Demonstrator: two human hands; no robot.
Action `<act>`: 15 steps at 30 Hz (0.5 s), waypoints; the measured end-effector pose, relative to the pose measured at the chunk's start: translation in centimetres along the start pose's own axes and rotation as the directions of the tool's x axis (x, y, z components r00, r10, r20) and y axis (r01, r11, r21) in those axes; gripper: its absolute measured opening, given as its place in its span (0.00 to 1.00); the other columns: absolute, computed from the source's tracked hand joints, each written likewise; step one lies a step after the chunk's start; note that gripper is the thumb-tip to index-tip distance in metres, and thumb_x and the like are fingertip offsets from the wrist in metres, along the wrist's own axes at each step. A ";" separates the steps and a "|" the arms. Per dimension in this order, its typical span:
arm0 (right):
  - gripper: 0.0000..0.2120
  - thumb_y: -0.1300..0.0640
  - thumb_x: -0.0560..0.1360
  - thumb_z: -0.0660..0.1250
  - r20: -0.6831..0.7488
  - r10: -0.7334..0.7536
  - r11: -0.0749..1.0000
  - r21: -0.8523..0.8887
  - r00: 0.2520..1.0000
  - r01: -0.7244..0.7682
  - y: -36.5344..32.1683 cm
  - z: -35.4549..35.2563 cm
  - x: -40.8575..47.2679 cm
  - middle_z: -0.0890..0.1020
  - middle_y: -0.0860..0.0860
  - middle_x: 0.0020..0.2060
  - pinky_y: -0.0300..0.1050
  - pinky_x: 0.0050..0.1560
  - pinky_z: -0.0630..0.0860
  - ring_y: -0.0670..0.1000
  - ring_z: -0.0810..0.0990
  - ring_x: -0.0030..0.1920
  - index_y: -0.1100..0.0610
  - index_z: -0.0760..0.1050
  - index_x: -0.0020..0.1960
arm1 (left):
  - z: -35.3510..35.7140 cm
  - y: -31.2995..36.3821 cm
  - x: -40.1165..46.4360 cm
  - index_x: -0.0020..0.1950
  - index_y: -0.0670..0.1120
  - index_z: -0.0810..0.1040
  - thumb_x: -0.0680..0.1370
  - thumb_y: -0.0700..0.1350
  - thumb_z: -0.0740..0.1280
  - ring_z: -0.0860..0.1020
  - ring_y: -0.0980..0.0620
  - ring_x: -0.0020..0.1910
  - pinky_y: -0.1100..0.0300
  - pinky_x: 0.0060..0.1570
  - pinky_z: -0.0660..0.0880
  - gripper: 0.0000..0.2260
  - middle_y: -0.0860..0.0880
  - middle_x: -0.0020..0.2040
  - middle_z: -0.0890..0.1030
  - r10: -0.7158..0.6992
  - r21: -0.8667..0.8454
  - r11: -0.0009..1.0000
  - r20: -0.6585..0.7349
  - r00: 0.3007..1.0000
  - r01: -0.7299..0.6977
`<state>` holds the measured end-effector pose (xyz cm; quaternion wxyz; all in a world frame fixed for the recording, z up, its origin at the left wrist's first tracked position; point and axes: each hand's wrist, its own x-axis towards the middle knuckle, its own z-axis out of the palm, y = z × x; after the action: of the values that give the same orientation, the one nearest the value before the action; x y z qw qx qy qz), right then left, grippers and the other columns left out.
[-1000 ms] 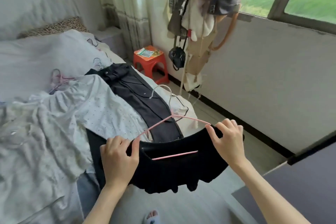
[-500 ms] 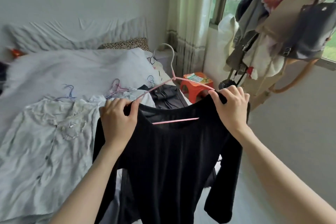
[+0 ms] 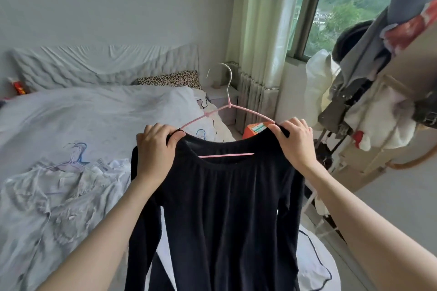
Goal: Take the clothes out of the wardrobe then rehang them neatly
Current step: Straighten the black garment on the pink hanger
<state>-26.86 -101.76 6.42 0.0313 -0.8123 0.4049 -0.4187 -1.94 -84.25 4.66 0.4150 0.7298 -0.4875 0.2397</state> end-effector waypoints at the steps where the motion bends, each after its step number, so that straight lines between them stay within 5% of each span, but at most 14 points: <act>1: 0.17 0.48 0.75 0.64 0.019 -0.004 1.000 0.004 1.000 0.004 0.4 1.4 1.5 0.77 0.56 0.42 0.47 0.49 0.62 0.57 0.71 0.49 0.63 0.80 0.45 | 1.1 -0.8 1.2 0.41 0.43 0.78 0.75 0.57 0.59 0.73 0.42 0.43 0.52 0.44 0.63 0.19 0.47 0.39 0.79 0.001 0.016 1.000 0.001 1.000 -0.001; 8: 0.14 0.51 0.76 0.65 0.156 -0.058 0.997 0.067 0.986 0.048 4.6 13.0 9.9 0.78 0.56 0.45 0.46 0.49 0.62 0.57 0.71 0.50 0.61 0.80 0.50 | 11.0 -6.7 6.7 0.46 0.42 0.79 0.77 0.49 0.64 0.73 0.41 0.48 0.54 0.45 0.60 0.11 0.45 0.45 0.79 -0.155 0.118 0.983 0.118 0.981 0.141; 11: 0.11 0.54 0.76 0.64 0.290 -0.076 0.996 0.057 0.954 0.062 7.6 19.0 10.4 0.79 0.56 0.48 0.51 0.50 0.65 0.59 0.72 0.52 0.60 0.79 0.52 | 16.1 -9.5 5.6 0.47 0.43 0.79 0.78 0.48 0.65 0.73 0.40 0.53 0.50 0.47 0.64 0.09 0.45 0.49 0.81 -0.292 0.188 0.949 0.222 0.930 0.253; 15: 0.11 0.53 0.78 0.62 0.490 -0.042 0.997 -0.030 0.870 0.065 11.1 26.3 8.9 0.78 0.53 0.50 0.51 0.50 0.66 0.56 0.71 0.54 0.58 0.77 0.55 | 21.9 -14.0 3.0 0.44 0.43 0.81 0.76 0.46 0.68 0.76 0.39 0.47 0.49 0.44 0.71 0.06 0.43 0.43 0.81 -0.368 0.247 0.924 0.370 0.853 0.292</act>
<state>-12.41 -122.84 -9.11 0.1025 -0.9031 0.3707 -0.1909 10.85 -101.62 -10.10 0.2703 0.8713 -0.4065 0.0500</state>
